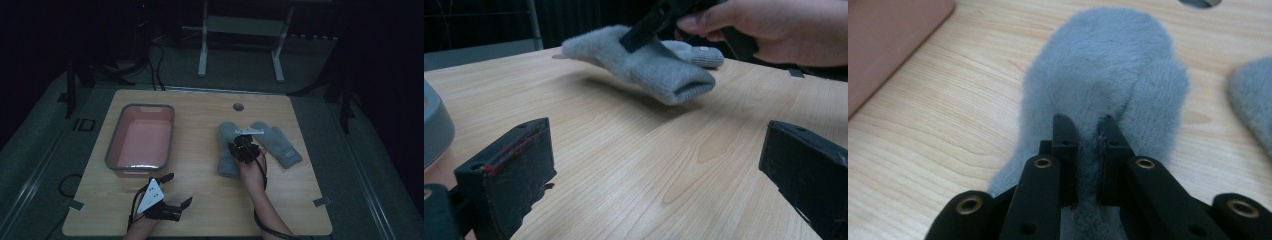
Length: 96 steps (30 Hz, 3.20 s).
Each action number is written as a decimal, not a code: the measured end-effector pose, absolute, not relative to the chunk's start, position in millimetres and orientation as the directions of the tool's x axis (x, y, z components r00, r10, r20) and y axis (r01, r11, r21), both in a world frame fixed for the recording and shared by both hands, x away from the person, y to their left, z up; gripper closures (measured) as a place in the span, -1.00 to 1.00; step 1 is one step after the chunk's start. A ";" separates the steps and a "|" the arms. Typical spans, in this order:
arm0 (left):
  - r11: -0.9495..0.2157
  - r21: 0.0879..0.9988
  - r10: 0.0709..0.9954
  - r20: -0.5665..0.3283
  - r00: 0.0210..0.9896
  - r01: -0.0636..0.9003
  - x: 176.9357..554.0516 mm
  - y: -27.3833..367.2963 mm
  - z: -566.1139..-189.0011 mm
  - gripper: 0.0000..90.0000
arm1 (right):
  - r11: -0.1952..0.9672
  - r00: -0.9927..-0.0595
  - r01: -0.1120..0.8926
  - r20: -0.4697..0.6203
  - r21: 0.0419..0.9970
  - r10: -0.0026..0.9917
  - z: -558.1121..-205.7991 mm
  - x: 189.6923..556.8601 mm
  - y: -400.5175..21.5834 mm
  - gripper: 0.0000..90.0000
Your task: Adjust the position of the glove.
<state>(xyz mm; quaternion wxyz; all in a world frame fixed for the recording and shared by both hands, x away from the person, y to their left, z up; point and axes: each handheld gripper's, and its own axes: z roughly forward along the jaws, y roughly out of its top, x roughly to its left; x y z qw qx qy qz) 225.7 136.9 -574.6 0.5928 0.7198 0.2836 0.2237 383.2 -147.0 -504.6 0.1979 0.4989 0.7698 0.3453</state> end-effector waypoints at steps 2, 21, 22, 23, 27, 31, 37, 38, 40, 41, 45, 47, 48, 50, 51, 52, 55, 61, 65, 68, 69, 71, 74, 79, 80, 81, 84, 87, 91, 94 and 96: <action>-0.135 0.980 0.674 -0.017 0.739 0.145 225.9 137.2 -574.6 -0.96 | 0.253 -0.418 0.642 0.054 0.724 0.907 -511.1 384.9 -145.7 0.83; -0.132 0.981 0.674 -0.015 0.739 0.141 225.4 137.3 -574.7 -0.96 | 0.275 -0.463 0.683 0.110 0.677 0.880 -540.5 393.9 -144.0 0.58; -0.132 0.981 0.674 -0.015 0.739 0.140 225.4 137.4 -574.7 -0.96 | 0.275 -0.476 0.682 0.125 0.678 0.871 -536.4 392.2 -146.3 0.55; -0.131 0.981 0.674 -0.016 0.739 0.140 225.3 137.5 -574.8 -0.96 | 0.278 -0.483 0.678 0.128 0.680 0.866 -533.6 391.3 -148.1 0.54; -0.128 0.982 0.674 -0.017 0.739 0.139 225.2 137.9 -574.8 -0.96 | 0.323 -0.549 0.626 0.107 0.709 0.829 -513.0 386.4 -166.5 0.41; -0.129 0.982 0.673 -0.015 0.739 0.137 225.1 137.9 -574.8 -0.96 | 0.357 -0.576 0.560 0.042 0.747 0.817 -487.5 386.7 -200.3 0.38; -0.130 0.981 0.674 -0.017 0.738 0.142 225.4 137.6 -574.8 -0.96 | 0.427 -0.617 0.468 -0.060 0.774 0.785 -470.1 401.1 -259.8 0.27; -0.129 0.981 0.675 -0.018 0.737 0.143 225.6 137.6 -574.8 -0.96 | 0.441 -0.610 0.468 -0.080 0.766 0.788 -470.1 403.4 -266.0 0.27; -0.129 0.981 0.675 -0.018 0.738 0.142 225.6 137.8 -574.8 -0.96 | 0.487 -0.621 0.452 -0.128 0.748 0.774 -472.4 408.8 -279.8 0.18; -0.128 0.981 0.675 -0.019 0.738 0.143 225.6 137.9 -574.8 -0.96 | 0.496 -0.619 0.450 -0.141 0.743 0.773 -474.7 412.0 -286.1 0.18; -0.129 0.981 0.674 -0.020 0.738 0.144 225.7 137.9 -574.8 -0.96 | 0.519 -0.602 0.480 -0.165 0.707 0.782 -488.0 425.5 -304.9 0.11; -0.129 0.981 0.674 -0.019 0.738 0.143 225.6 137.7 -574.8 -0.96 | 0.531 -0.598 0.485 -0.180 0.695 0.781 -496.3 430.1 -310.4 0.11; -0.129 0.981 0.674 -0.018 0.738 0.142 225.5 137.7 -574.8 -0.96 | 0.528 -0.593 0.496 -0.175 0.690 0.786 -500.5 432.7 -313.0 0.10; -0.128 0.982 0.674 -0.019 0.738 0.142 225.5 137.7 -574.8 -0.96 | 0.495 -0.573 0.519 -0.146 0.696 0.807 -509.7 437.5 -319.2 0.10; -0.128 0.982 0.674 -0.019 0.738 0.142 225.5 137.8 -574.8 -0.96 | 0.483 -0.566 0.531 -0.133 0.696 0.813 -512.9 439.3 -321.2 0.10; -0.128 0.982 0.673 -0.019 0.739 0.142 225.6 137.9 -574.8 -0.96 | 0.474 -0.562 0.541 -0.121 0.695 0.818 -517.2 441.0 -323.5 0.10; -0.127 0.982 0.674 -0.020 0.739 0.142 225.6 138.0 -574.8 -0.96 | 0.452 -0.551 0.576 -0.084 0.682 0.830 -532.1 445.4 -329.2 0.07; -0.126 0.982 0.676 -0.021 0.737 0.143 225.6 138.1 -574.8 -0.96 | 0.422 -0.536 0.594 -0.054 0.685 0.842 -545.9 443.8 -329.5 0.35; -0.127 0.982 0.676 -0.020 0.736 0.143 225.6 138.0 -574.8 -0.96 | 0.370 -0.479 0.643 -0.025 0.671 0.878 -543.5 441.0 -323.8 0.70; -0.126 0.982 0.677 -0.021 0.736 0.143 225.6 138.0 -574.8 -0.96 | 0.320 -0.435 0.664 0.001 0.676 0.900 -542.2 436.0 -317.9 0.77; -0.126 0.982 0.677 -0.021 0.736 0.143 225.6 138.0 -574.8 -0.96 | 0.320 -0.435 0.664 0.001 0.676 0.900 -542.2 436.0 -317.9 0.77; -0.122 0.982 0.678 -0.024 0.735 0.145 225.7 138.2 -574.9 -0.96 | 0.280 -0.384 0.666 -0.004 0.692 0.923 -538.6 428.0 -312.8 0.79; -0.122 0.982 0.677 -0.025 0.735 0.146 225.9 138.4 -574.9 -0.96 | 0.178 -0.284 0.669 0.026 0.722 0.959 -532.8 412.9 -307.3 0.79; -0.124 0.982 0.677 -0.022 0.735 0.144 225.6 138.1 -574.8 -0.96 | 0.070 -0.159 0.647 0.044 0.759 0.986 -521.4 387.7 -298.1 0.79; -0.123 0.982 0.678 -0.023 0.735 0.144 225.6 138.1 -574.8 -0.96 | 0.052 -0.132 0.640 0.042 0.767 0.990 -519.5 382.7 -296.8 0.80; -0.123 0.982 0.678 -0.023 0.735 0.144 225.6 138.1 -574.9 -0.96 | 0.044 -0.115 0.638 0.039 0.769 0.993 -518.1 379.3 -295.9 0.79; -0.122 0.982 0.677 -0.023 0.735 0.143 225.6 138.2 -574.9 -0.96 | 0.018 -0.076 0.631 0.039 0.776 0.996 -513.9 366.7 -295.8 0.79; -0.124 0.982 0.678 -0.022 0.735 0.144 225.6 138.1 -574.8 -0.96 | -0.011 -0.054 0.630 0.057 0.776 0.997 -510.5 355.1 -300.7 0.79; -0.126 0.981 0.678 -0.021 0.735 0.145 225.6 138.0 -574.8 -0.96 | -0.026 -0.022 0.640 0.052 0.768 0.998 -516.7 349.9 -306.4 0.79; -0.126 0.981 0.679 -0.021 0.734 0.144 225.6 138.0 -574.8 -0.96 | -0.038 -0.010 0.657 0.059 0.753 0.998 -527.6 349.5 -309.1 0.78; -0.127 0.981 0.679 -0.020 0.734 0.144 225.6 137.9 -574.8 -0.96 | -0.042 -0.006 0.681 0.063 0.732 0.998 -538.0 350.7 -310.3 0.77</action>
